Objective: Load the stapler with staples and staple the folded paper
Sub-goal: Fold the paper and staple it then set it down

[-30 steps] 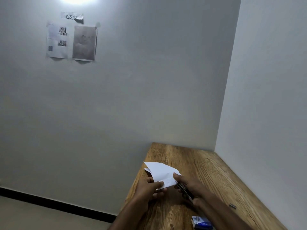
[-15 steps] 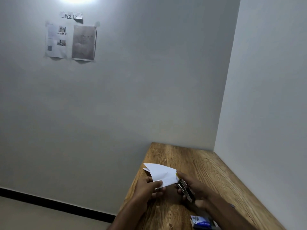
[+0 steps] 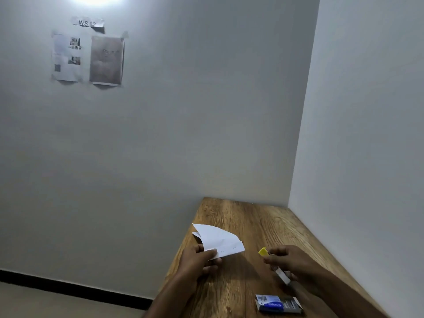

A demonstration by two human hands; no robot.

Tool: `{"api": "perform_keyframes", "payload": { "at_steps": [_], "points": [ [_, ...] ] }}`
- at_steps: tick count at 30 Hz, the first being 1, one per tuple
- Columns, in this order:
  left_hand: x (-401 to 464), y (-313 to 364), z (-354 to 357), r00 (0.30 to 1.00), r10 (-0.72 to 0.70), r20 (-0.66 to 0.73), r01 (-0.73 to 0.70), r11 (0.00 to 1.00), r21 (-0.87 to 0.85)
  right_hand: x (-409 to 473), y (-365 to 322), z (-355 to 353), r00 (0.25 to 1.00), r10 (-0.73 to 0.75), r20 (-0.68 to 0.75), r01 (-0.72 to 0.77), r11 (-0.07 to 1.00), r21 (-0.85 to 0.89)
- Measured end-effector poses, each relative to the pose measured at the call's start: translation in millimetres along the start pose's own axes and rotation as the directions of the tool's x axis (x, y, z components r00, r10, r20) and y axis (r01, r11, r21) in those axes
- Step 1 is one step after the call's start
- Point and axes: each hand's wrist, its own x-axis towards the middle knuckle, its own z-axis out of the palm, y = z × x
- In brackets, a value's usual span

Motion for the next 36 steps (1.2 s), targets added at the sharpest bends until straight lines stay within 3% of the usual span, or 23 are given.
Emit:
{"api": "perform_keyframes", "payload": {
  "at_steps": [5,10,21,27,33,36],
  "points": [
    [0.5,0.2,-1.5,1.0,-0.006,0.013,0.006,1.0,0.014,-11.1,15.7,-17.0,0.991,-0.115,-0.073,0.093,0.961,-0.259],
    [1.1,-1.3,-2.8,1.0,-0.006,0.023,0.006,1.0,0.023,-15.3,28.7,-19.5,0.972,-0.22,-0.077,0.141,0.818,-0.558],
    [2.2,-0.6,-5.5,0.999,-0.046,0.02,0.046,0.999,0.005,-19.3,35.9,-14.1,0.968,-0.243,-0.068,0.134,0.725,-0.676],
    [1.9,2.1,-6.6,0.996,-0.081,0.04,0.082,0.997,-0.017,-13.3,8.4,12.9,0.891,-0.405,-0.205,0.235,0.798,-0.555],
    [-1.6,10.1,-8.7,0.987,-0.124,0.106,0.128,0.991,-0.032,-6.6,-23.6,59.6,0.914,-0.378,-0.15,0.351,0.919,-0.179],
    [-3.5,16.4,-15.9,0.991,-0.101,0.091,0.1,0.995,0.009,-5.6,-31.0,77.0,0.894,-0.391,-0.218,0.371,0.92,-0.13]
  ]
}}
